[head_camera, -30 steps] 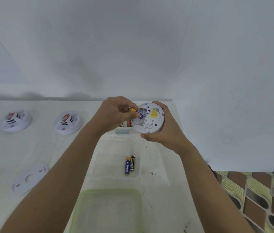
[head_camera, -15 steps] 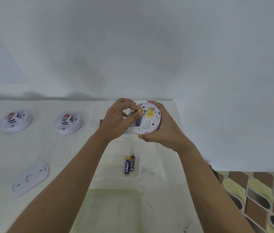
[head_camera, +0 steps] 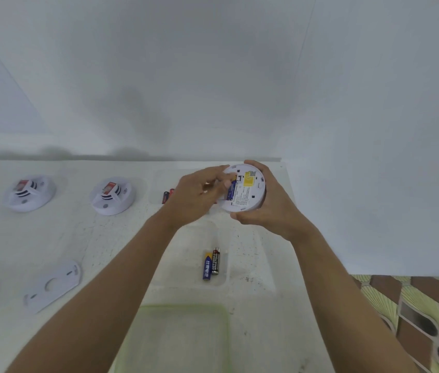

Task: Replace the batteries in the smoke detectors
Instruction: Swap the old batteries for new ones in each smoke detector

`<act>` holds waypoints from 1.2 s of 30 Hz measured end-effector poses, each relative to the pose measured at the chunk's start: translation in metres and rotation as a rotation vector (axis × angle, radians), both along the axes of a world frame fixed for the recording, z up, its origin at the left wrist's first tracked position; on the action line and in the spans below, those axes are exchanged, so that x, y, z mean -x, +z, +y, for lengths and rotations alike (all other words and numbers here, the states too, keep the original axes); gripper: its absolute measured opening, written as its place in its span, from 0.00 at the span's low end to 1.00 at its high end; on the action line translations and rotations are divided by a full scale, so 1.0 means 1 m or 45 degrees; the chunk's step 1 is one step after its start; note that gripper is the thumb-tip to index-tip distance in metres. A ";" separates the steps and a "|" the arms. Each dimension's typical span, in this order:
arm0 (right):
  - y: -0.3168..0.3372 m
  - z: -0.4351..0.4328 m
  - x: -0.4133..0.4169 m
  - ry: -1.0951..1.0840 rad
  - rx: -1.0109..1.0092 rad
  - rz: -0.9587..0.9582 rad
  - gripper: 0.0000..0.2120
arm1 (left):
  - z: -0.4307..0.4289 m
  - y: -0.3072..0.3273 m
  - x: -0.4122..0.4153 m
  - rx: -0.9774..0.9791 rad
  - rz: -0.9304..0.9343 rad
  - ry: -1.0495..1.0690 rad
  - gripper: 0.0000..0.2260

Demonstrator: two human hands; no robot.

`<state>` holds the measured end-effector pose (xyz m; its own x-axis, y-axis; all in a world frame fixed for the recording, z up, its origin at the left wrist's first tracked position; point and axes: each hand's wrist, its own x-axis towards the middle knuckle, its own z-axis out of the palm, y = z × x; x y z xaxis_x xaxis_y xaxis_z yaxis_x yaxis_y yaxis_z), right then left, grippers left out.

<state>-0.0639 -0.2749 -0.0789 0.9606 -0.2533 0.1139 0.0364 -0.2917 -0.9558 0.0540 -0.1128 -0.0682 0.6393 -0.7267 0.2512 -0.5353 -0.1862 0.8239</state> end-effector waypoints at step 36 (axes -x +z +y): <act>-0.008 0.006 0.007 -0.044 -0.042 0.003 0.46 | 0.009 -0.006 -0.068 -1.165 -0.494 0.076 0.12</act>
<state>-0.0713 -0.2684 -0.0874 0.9515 -0.2899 0.1030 0.0249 -0.2609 -0.9650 0.1224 -0.1039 -0.0744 0.6735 -0.7142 -0.1907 -0.7063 -0.6979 0.1191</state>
